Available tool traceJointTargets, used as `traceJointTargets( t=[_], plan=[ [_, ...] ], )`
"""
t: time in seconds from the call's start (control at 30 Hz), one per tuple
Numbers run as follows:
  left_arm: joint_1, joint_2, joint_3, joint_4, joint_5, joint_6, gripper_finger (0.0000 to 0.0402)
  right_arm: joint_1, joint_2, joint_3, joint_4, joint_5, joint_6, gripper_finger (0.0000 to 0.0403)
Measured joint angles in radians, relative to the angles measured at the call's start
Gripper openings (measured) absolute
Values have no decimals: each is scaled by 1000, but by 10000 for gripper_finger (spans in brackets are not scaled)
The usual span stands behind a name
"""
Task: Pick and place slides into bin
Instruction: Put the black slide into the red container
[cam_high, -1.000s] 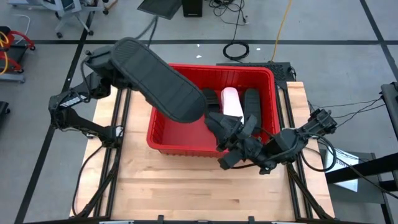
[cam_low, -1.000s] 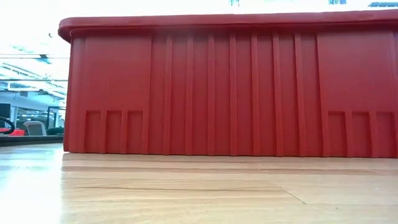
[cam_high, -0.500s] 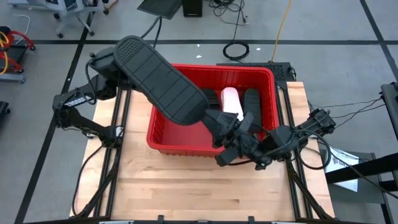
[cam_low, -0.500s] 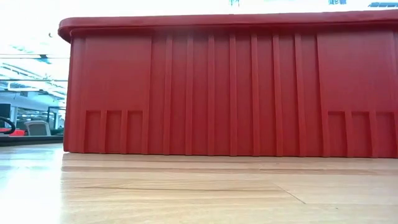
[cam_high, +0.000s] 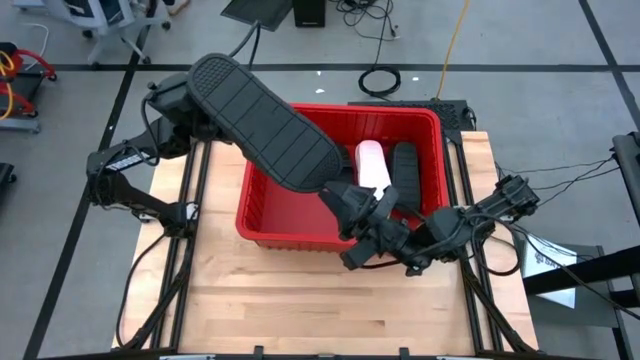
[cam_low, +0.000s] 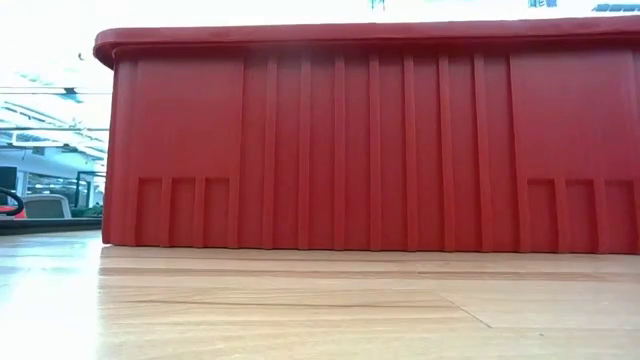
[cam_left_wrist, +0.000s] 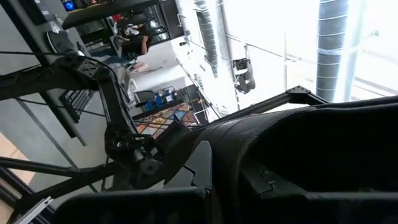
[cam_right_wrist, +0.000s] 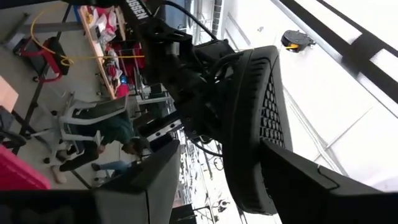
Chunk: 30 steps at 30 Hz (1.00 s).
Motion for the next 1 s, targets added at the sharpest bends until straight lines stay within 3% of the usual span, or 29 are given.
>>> traceJointTargets(
  t=[0.47, 1.0],
  plan=[
    [-67, 7, 2, 5, -61, -7, 21, -5, -2, -1, 87, -36, -65, 210],
    [-71, 8, 2, -38, -37, 10, 21, -10, -16, 8, 114, -29, -101, 210]
  ],
)
